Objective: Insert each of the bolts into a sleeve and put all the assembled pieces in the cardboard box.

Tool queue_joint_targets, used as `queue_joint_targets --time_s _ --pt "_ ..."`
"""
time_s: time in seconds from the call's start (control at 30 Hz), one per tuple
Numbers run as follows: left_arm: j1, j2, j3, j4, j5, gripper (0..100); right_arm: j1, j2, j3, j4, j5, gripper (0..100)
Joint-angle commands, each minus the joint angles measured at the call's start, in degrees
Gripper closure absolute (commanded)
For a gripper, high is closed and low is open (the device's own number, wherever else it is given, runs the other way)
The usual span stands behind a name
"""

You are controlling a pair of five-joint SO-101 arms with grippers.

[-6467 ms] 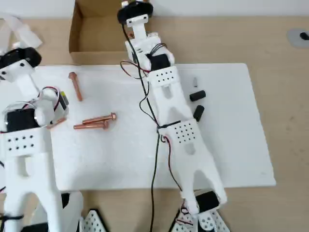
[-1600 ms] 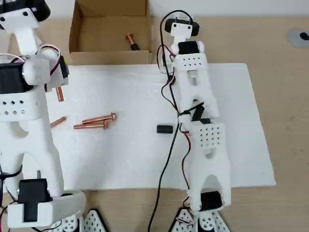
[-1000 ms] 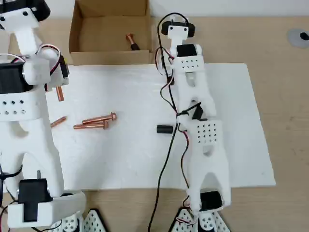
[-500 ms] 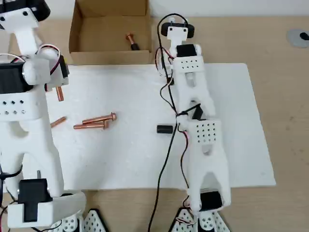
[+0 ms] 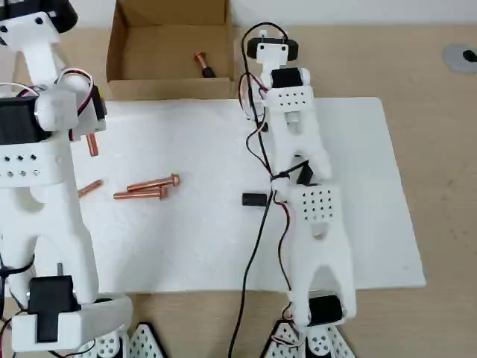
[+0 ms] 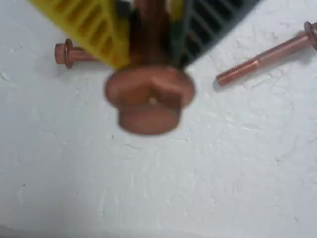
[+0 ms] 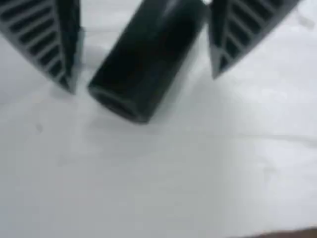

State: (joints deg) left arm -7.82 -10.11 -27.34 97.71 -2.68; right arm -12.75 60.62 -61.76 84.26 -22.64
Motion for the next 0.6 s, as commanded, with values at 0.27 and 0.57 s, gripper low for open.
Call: queue_joint_targets --time_s 0.27,0.57 --pt "0.6 -2.4 -0.3 -1.1 0.3 99 -4.2 -0.2 -1.5 1.1 3.7 98.8" --pt "1.0 -2.6 -2.1 -1.0 0.3 99 -4.3 -0.7 -11.1 5.7 3.8 98.8"
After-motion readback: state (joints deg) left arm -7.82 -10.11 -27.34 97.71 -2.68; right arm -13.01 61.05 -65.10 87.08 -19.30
